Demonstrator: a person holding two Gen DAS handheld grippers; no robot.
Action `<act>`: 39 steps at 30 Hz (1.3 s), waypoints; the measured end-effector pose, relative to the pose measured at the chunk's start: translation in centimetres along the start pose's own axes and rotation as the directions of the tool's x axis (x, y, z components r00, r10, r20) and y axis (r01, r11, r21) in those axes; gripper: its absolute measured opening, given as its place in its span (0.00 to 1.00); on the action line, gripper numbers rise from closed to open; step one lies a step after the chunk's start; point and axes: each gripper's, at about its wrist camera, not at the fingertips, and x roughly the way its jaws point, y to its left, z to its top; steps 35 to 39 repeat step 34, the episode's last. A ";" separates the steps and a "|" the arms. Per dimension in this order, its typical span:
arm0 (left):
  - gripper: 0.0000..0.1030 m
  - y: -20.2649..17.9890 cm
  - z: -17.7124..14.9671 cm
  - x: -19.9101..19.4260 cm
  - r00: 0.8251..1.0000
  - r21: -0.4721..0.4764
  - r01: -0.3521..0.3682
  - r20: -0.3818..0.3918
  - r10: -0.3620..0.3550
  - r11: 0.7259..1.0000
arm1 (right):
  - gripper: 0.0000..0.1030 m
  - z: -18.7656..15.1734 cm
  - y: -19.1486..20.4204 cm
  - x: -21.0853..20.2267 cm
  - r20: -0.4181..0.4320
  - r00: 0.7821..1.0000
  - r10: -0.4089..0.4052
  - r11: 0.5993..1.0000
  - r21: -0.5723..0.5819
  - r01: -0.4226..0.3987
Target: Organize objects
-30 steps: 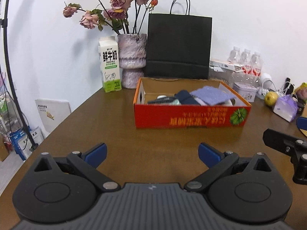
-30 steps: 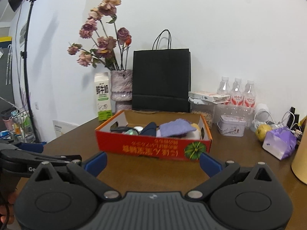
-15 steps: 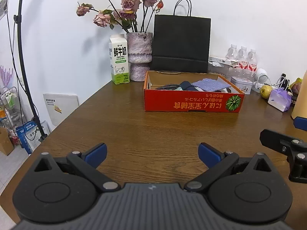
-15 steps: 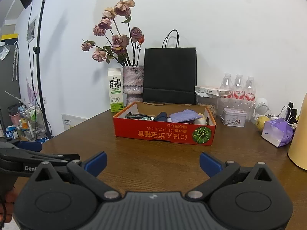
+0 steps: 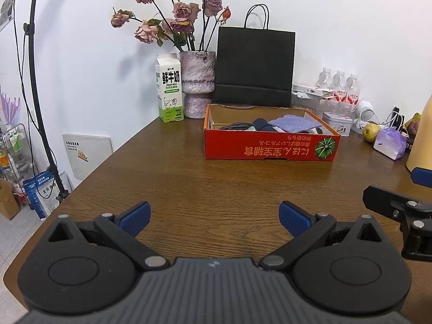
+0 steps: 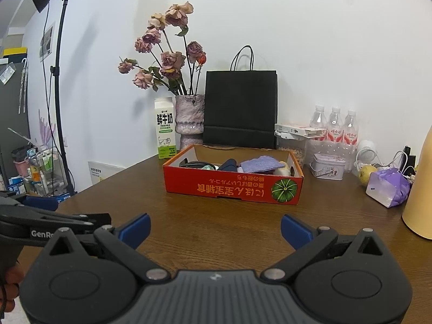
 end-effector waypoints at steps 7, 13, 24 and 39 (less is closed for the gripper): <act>1.00 -0.1 0.0 -0.2 1.000 0.001 0.001 0.002 -0.001 1.000 | 1.00 -0.1 0.2 -0.3 -0.003 1.000 0.001 1.000 -0.003 -0.001; 1.00 -0.1 -0.1 -0.6 1.000 0.001 0.002 0.006 -0.002 1.000 | 1.00 -0.2 0.3 -0.4 -0.004 1.000 -0.001 1.000 -0.003 0.001; 1.00 -0.3 0.0 -1.3 1.000 0.013 0.010 0.009 -0.011 1.000 | 1.00 -0.6 0.3 -0.5 -0.011 1.000 -0.004 1.000 -0.008 0.003; 1.00 -0.1 -0.1 -1.5 0.999 0.009 0.033 -0.002 -0.033 0.999 | 1.00 -0.8 0.2 -0.6 -0.019 1.000 -0.004 1.000 -0.005 0.004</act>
